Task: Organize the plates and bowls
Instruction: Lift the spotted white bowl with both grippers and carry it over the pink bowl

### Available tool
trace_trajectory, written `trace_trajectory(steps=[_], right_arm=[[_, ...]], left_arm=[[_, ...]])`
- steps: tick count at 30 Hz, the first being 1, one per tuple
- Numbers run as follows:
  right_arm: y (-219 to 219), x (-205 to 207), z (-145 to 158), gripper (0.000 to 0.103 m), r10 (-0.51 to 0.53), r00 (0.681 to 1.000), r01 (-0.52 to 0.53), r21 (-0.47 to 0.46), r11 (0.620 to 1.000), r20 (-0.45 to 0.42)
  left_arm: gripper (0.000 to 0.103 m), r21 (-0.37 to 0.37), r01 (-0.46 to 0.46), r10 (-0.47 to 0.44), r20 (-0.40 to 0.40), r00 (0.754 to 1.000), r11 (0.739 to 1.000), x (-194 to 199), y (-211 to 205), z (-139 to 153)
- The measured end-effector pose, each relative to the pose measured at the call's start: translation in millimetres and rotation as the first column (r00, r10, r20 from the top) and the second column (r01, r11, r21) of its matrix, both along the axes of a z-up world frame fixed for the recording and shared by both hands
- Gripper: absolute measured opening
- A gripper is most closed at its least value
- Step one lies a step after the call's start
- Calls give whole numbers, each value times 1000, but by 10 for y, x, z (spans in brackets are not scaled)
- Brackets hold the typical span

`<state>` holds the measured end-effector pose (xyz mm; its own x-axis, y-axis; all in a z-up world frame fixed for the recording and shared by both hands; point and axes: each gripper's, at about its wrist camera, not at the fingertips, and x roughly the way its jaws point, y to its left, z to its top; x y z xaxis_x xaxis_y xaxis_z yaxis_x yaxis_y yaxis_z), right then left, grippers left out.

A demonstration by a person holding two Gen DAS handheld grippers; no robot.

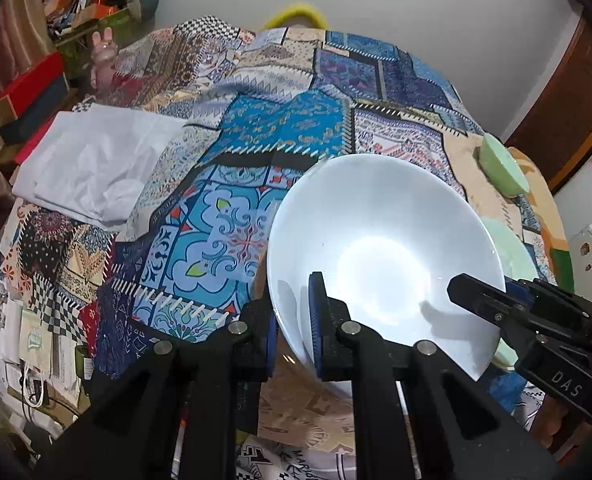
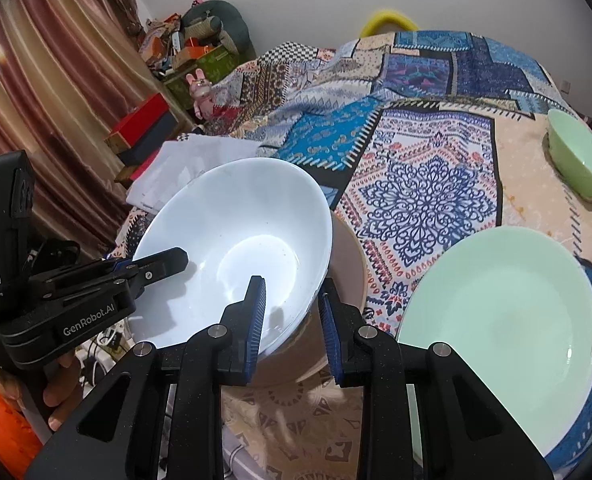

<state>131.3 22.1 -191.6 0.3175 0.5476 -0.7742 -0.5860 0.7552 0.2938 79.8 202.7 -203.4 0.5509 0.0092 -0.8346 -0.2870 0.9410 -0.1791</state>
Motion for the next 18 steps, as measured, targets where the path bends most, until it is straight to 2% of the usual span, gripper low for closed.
trace_trajectory(steps=[11,18], right_arm=[[18,24,-199,25,10,999,-12,-41,999,-48],[-17,40,-144,25,20,999,-22,-47,999,-34]], left_arm=[[13,15,21,-21,-54,998,1000,77,3,-212],[13,6,34,-34,-74,997,999,142,-24,-288]])
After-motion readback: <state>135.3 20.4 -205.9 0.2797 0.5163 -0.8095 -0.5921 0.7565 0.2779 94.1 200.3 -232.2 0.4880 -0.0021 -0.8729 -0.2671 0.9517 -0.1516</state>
